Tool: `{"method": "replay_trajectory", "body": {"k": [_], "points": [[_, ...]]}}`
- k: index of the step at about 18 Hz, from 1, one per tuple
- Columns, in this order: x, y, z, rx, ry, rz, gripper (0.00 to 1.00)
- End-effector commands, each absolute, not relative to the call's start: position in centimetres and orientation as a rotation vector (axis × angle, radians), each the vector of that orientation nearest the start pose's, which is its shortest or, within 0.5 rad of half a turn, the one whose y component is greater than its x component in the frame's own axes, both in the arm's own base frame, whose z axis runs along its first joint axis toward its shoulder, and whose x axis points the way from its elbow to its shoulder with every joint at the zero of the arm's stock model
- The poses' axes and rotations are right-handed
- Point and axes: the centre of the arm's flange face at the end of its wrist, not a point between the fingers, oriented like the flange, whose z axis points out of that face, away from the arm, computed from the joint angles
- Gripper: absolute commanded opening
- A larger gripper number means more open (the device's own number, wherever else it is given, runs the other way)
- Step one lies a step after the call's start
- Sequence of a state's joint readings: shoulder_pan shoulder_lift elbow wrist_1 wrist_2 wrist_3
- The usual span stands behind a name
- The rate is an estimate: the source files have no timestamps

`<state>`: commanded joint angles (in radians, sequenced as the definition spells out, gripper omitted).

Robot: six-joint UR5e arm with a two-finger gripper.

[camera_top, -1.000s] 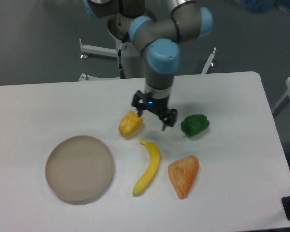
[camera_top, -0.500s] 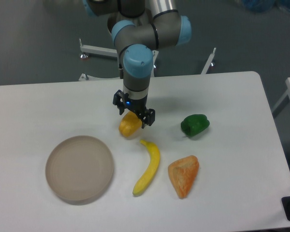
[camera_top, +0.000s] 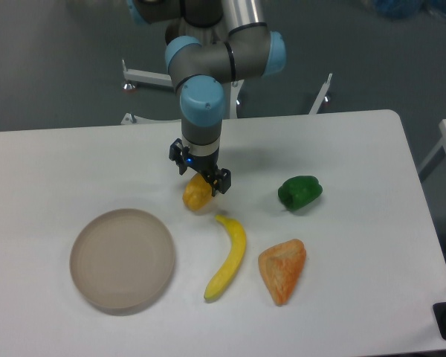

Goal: Pick up the yellow pepper from the table
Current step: 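Lower the gripper onto the yellow pepper and close the fingers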

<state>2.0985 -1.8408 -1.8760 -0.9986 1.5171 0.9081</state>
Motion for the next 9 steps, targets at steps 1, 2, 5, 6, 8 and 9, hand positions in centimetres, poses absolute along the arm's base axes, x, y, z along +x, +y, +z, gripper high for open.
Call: {"method": "replay_trajectory", "body": {"k": [1,2,5,6,8,9], "points": [[-15.19,53.76,25.8,-3.051,0.592,-0.066,0.99],[-15.23,53.83,25.91,-3.049,0.594,-0.064,0.89],[-15.23,53.87,26.06,-3.043,0.61,-0.063,0.5],[-15.33,53.89,26.13,-3.04,0.612,-0.063,0.46],[-15.35,53.93,26.19,-3.037,0.621,-0.061,0.44],[-15.46,53.95,26.26,-3.035,0.623,-0.059,0.42]]}}
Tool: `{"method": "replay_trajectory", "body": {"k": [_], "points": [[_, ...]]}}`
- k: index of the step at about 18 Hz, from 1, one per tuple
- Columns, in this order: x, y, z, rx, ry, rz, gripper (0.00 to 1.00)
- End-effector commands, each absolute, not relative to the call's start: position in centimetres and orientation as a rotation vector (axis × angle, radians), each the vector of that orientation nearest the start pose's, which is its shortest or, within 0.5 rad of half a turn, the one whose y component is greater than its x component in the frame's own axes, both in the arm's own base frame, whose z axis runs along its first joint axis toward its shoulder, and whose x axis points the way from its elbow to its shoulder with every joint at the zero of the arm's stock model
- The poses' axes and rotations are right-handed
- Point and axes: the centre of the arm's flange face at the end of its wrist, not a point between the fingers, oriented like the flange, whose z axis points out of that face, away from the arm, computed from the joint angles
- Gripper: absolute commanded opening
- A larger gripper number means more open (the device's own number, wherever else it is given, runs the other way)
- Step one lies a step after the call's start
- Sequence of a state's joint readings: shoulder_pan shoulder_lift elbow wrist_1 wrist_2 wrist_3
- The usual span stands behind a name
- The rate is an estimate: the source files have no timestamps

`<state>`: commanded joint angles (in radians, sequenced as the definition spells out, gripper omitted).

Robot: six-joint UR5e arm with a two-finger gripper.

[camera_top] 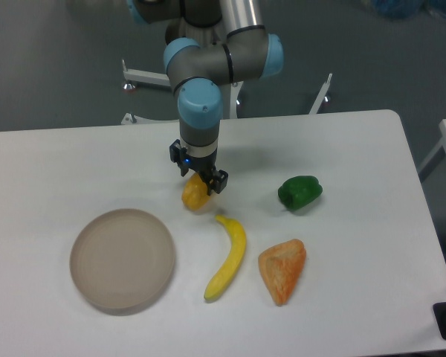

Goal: Pick up the yellow pepper from the table
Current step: 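Lower the gripper onto the yellow pepper and close the fingers, then lift the yellow pepper and carry it toward the green pepper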

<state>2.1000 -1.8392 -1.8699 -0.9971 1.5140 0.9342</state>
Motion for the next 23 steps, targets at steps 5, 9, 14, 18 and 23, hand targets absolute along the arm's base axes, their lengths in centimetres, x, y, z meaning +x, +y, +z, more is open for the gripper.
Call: {"method": "replay_trajectory", "body": {"k": [5,9,14,18,23], "points": [[-17.2,54.9,29.2,-2.972,0.742,0.027,0.4],[-23.2,56.7,35.9,-2.919,0.846,0.284,0.41],[-31.0,59.7,38.0,-2.851,0.979,0.395,0.41],[-34.1,62.2,38.0,-2.838,0.973,0.43,0.41],[-34.8,62.9,37.5,-2.835,0.969,0.434,0.4]]}}
